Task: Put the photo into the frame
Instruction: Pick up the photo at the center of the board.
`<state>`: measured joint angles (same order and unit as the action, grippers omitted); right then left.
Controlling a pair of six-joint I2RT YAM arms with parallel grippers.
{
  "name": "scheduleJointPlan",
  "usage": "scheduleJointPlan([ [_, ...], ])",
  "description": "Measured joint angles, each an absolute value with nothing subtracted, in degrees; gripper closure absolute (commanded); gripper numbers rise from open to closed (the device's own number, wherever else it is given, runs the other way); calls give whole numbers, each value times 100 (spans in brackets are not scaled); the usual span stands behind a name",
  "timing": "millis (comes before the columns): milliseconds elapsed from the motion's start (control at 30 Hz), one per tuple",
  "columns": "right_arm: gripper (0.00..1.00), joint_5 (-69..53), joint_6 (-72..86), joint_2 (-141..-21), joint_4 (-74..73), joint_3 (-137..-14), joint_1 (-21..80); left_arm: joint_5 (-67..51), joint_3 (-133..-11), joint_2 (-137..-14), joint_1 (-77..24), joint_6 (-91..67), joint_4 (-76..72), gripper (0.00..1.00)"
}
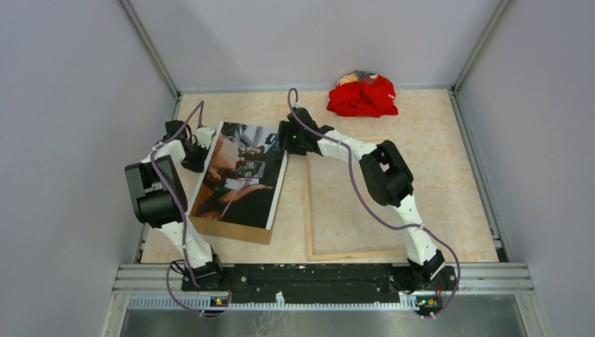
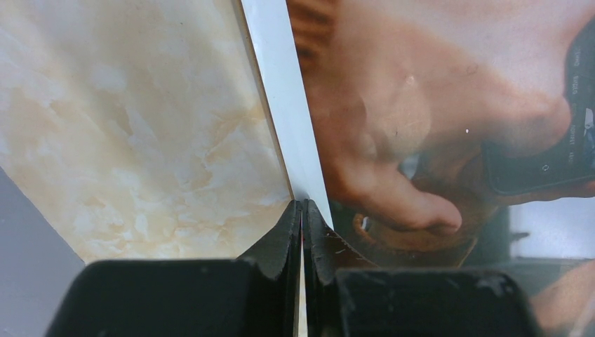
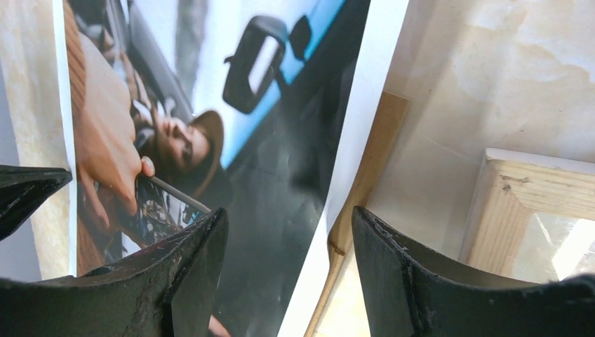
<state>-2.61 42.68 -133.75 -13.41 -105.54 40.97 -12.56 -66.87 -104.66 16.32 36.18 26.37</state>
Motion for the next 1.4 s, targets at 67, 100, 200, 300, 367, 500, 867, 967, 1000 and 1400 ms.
scheduleJointPlan([
  [67, 37, -261, 4248, -13375, -1417, -10589, 4073, -1253, -6687, -10466, 1632, 3618, 2637, 94],
  [100, 38, -261, 4250, -13375, -1426, -10589, 4058, -1253, -6687, -10466, 1632, 3618, 2637, 94],
  [200, 41, -311, 4265, -13378, -1420, -10586, 4021, -1247, -6687, -10466, 1627, 3618, 2637, 94],
  [300, 45, -405, 4348, -13378, -1328, -10582, 3979, -1229, -6687, -10466, 1619, 3621, 2637, 94],
  [367, 50, -478, 4416, -13378, -1236, -10571, 3946, -1214, -6687, -10466, 1614, 3621, 2637, 94],
  [500, 57, -628, 4582, -13378, -1015, -10455, 3881, -1212, -6687, -10466, 1612, 3634, 2637, 94],
  [867, 98, -864, 4895, -13548, -838, -10381, 3806, -1212, -6685, -10466, 1610, 3664, 2637, 94],
  [967, 100, -923, 4928, -13587, -851, -10398, 3806, -1216, -6687, -10466, 1612, 3667, 2644, 78],
  [1000, 100, -930, 4925, -13592, -867, -10412, 3806, -1223, -6696, -10466, 1619, 3673, 2657, 60],
  [1400, 100, -1208, 4200, -12488, -1914, -10739, 3791, -1686, -7406, -10589, 2606, 3562, 3345, 1],
])
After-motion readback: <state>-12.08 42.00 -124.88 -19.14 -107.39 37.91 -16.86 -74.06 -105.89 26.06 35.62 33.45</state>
